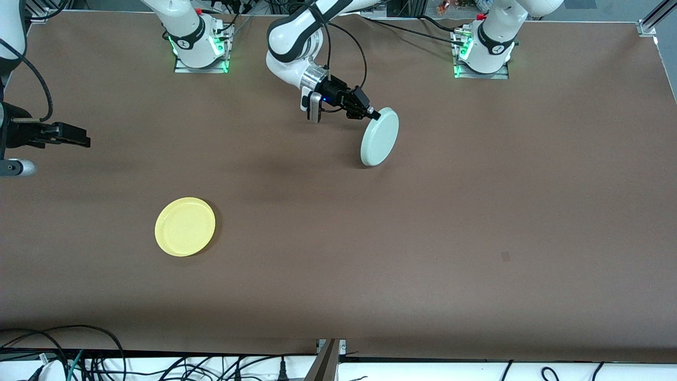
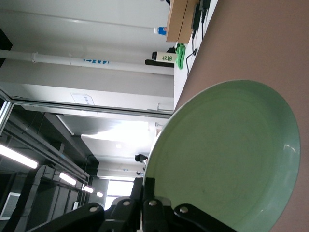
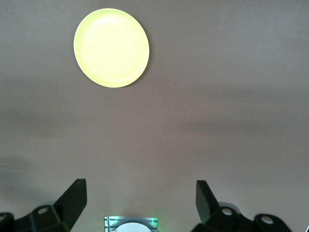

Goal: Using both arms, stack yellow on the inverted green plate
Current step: 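Lift the green plate on edge and carry it toward the table middle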

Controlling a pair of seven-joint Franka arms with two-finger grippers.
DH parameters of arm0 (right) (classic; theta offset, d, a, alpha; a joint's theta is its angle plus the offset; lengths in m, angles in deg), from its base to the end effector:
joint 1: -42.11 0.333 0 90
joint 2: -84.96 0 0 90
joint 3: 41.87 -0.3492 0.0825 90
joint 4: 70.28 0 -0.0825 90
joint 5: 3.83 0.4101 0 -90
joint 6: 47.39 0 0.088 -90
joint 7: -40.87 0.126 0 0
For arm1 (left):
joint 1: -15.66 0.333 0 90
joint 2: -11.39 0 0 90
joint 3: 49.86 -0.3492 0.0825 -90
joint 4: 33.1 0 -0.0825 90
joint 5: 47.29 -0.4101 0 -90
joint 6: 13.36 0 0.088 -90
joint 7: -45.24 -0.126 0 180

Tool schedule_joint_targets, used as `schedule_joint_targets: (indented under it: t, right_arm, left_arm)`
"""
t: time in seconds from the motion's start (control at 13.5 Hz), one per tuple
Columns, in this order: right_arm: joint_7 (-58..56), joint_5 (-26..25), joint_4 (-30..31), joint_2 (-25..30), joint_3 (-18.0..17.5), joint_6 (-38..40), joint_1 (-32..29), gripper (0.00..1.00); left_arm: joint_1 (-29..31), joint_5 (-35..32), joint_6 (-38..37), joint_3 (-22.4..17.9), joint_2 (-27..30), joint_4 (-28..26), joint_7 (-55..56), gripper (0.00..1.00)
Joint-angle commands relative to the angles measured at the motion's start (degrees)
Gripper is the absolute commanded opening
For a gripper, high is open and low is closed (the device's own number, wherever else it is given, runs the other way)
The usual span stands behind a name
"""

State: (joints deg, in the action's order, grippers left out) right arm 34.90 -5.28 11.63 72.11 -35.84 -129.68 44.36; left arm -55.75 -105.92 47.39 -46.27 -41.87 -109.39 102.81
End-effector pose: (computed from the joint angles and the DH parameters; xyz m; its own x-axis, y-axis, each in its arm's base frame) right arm 0.6309 -0.0381 0.5621 0.9753 0.0338 -0.2185 0.0405 -0.9988 0.0260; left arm 0.3056 -0.5970 0.2014 0.8499 -0.5131 0.1198 0.0621 -0.1282 -0.9898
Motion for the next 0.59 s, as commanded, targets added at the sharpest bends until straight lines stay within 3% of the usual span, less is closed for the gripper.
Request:
schedule_joint_targets:
  t: [0.0,0.22,0.3,0.37,0.44,0.52]
  right_arm:
    - [0.3,-0.6,-1.0,-3.1,-0.5,-1.5,-0.5,1.00]
    - [0.5,-0.3,-0.9,-7.1,-0.5,-6.0,-0.4,1.00]
    - [0.4,-0.1,-0.9,-8.8,-0.5,-8.1,-0.5,1.00]
    - [0.4,0.0,-0.8,-10.5,-0.5,-10.6,-0.6,1.00]
    - [0.5,0.0,-0.8,-12.6,-0.6,-13.4,-0.5,1.00]
    - [1.0,0.0,-0.7,-14.2,-0.6,-15.9,-0.3,1.00]
  left_arm:
    - [-2.0,-2.0,0.2,-0.8,-3.4,2.9,5.1,0.00]
    - [-2.2,-1.7,3.4,-0.7,-3.9,3.0,10.9,0.00]
    - [-2.2,-1.5,3.9,-0.7,-4.0,3.0,12.2,0.03]
    - [-2.2,-1.3,4.0,-0.6,-4.1,3.0,12.4,0.13]
    - [-2.2,-1.3,4.0,-0.4,-4.6,3.0,12.7,0.40]
    - [-2.3,-1.3,4.1,-0.4,-4.7,3.0,13.1,0.97]
